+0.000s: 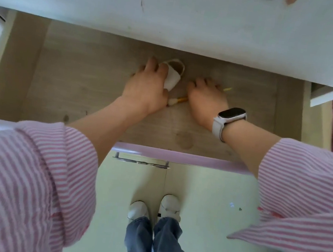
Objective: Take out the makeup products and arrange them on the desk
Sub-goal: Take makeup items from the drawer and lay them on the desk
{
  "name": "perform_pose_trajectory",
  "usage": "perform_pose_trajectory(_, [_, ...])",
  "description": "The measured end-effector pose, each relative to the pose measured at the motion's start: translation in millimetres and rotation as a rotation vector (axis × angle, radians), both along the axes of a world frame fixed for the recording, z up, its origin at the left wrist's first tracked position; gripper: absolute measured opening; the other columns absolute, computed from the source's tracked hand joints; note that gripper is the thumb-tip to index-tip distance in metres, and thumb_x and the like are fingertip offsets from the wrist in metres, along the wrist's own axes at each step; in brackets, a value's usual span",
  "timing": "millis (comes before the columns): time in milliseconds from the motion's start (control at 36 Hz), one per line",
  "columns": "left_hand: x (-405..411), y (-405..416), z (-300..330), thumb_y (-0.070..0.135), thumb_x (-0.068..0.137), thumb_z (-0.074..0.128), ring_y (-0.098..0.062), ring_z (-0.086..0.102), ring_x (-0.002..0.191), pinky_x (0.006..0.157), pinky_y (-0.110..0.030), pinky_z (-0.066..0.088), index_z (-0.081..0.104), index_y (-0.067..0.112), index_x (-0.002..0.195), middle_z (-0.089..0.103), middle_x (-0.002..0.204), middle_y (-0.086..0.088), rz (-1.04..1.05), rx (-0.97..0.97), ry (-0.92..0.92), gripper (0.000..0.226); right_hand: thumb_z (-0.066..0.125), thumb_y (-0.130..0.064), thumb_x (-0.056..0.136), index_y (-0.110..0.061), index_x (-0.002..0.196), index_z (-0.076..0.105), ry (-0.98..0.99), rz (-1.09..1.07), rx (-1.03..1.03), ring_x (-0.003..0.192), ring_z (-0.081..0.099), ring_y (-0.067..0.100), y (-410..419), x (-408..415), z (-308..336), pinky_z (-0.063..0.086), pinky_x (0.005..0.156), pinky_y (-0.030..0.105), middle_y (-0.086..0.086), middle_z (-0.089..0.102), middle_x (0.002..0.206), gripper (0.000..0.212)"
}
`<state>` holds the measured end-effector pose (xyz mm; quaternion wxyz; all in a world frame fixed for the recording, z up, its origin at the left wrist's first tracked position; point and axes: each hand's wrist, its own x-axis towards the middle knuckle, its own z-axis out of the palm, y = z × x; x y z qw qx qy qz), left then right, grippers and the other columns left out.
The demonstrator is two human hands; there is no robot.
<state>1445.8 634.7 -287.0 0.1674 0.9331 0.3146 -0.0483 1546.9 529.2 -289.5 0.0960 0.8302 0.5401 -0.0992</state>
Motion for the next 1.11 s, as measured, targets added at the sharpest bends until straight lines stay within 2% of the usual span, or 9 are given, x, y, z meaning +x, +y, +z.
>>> perform_pose_trajectory(167, [15, 2, -6, 0.03, 0.086, 0.062, -0.04, 0.047, 0.115, 0.086, -0.045, 0.043, 0.032, 0.001, 0.131, 0.045, 0.13, -0.022, 0.154, -0.129, -0.021, 0.062, 0.037, -0.004, 0.091, -0.007, 0.112, 0.052, 0.011, 0.088, -0.134, 0.097, 0.055, 0.032, -13, -2, 6, 0.035, 0.073, 0.035, 0.014, 0.056, 0.111, 0.025])
perform_pose_trajectory(361, [1, -15, 14, 0.024, 0.078, 0.069, -0.041, 0.049, 0.112, 0.085, -0.043, 0.043, 0.027, 0.006, 0.136, 0.04, 0.13, -0.021, 0.154, -0.339, 0.019, 0.074, 0.041, -0.005, 0.09, -0.007, 0.108, 0.051, 0.105, -0.012, -0.182, 0.093, 0.058, 0.033, -33, -2, 42, 0.036, 0.065, 0.034, 0.013, 0.056, 0.107, 0.021])
perform_pose_trajectory(500, [-14, -23, 54, 0.023, 0.084, 0.061, -0.033, 0.051, 0.112, 0.084, -0.034, 0.045, 0.047, 0.013, 0.127, 0.054, 0.121, -0.014, 0.049, -0.42, 0.066, 0.047, 0.043, -0.008, 0.091, -0.008, 0.109, 0.046, 0.222, -0.126, -0.146, 0.089, 0.057, 0.035, -46, -11, 77, 0.038, 0.062, 0.036, 0.012, 0.05, 0.109, 0.019])
perform_pose_trajectory(611, [-27, -27, 94, 0.024, 0.079, 0.067, -0.023, 0.053, 0.109, 0.082, -0.026, 0.041, 0.048, 0.017, 0.128, 0.056, 0.113, 0.0, 0.207, -0.569, -0.115, 0.053, 0.044, -0.011, 0.09, -0.009, 0.106, 0.049, 0.47, -0.29, -0.049, 0.084, 0.053, 0.028, -58, -10, 113, 0.041, 0.067, 0.034, 0.011, 0.052, 0.107, 0.017])
perform_pose_trajectory(722, [-28, -31, 134, 0.02, 0.08, 0.07, -0.022, 0.054, 0.11, 0.089, -0.037, 0.047, 0.045, 0.018, 0.132, 0.055, 0.123, -0.003, 0.292, -0.754, -0.286, 0.058, 0.047, -0.014, 0.091, -0.017, 0.101, 0.05, 0.741, -0.549, 0.108, 0.068, 0.05, 0.013, -70, -4, 151, 0.038, 0.055, 0.021, 0.002, 0.056, 0.089, 0.011])
perform_pose_trajectory(778, [-20, -34, 148, 0.02, 0.08, 0.07, -0.023, 0.054, 0.11, 0.087, -0.039, 0.05, 0.042, 0.02, 0.135, 0.054, 0.125, -0.006, 0.373, -0.878, -0.385, 0.061, 0.049, -0.015, 0.09, -0.02, 0.099, 0.05, 0.767, -0.651, 0.232, 0.07, 0.05, 0.009, -73, 5, 164, 0.038, 0.055, 0.016, -0.001, 0.056, 0.089, 0.011])
perform_pose_trajectory(889, [16, -43, 168, 0.02, 0.085, 0.065, -0.023, 0.056, 0.103, 0.065, -0.021, 0.046, 0.042, 0.021, 0.133, 0.053, 0.121, -0.006, 0.4, -0.93, -0.494, 0.054, 0.051, -0.015, 0.091, -0.014, 0.106, 0.055, 0.747, -0.818, 0.46, 0.075, 0.053, 0.011, -76, 35, 183, 0.042, 0.063, 0.02, -0.005, 0.055, 0.085, 0.016])
perform_pose_trajectory(1028, [85, -60, 177, 0.016, 0.085, 0.061, -0.025, 0.056, 0.107, 0.085, -0.039, 0.052, 0.04, 0.022, 0.135, 0.054, 0.124, -0.006, 0.425, -0.972, -0.487, 0.055, 0.049, -0.015, 0.09, -0.009, 0.111, 0.058, 0.748, -0.978, 0.626, 0.078, 0.054, 0.016, -75, 90, 184, 0.041, 0.065, 0.023, 0.005, 0.061, 0.094, 0.023])
perform_pose_trajectory(1111, [134, -68, 175, 0.018, 0.086, 0.058, -0.019, 0.054, 0.107, 0.08, -0.028, 0.046, 0.037, 0.02, 0.138, 0.053, 0.125, -0.001, 0.421, -0.888, -0.491, 0.056, 0.049, -0.014, 0.089, -0.005, 0.108, 0.06, 0.741, -1.018, 0.635, 0.074, 0.053, 0.015, -68, 129, 175, 0.039, 0.063, 0.023, 0.002, 0.059, 0.088, 0.025])
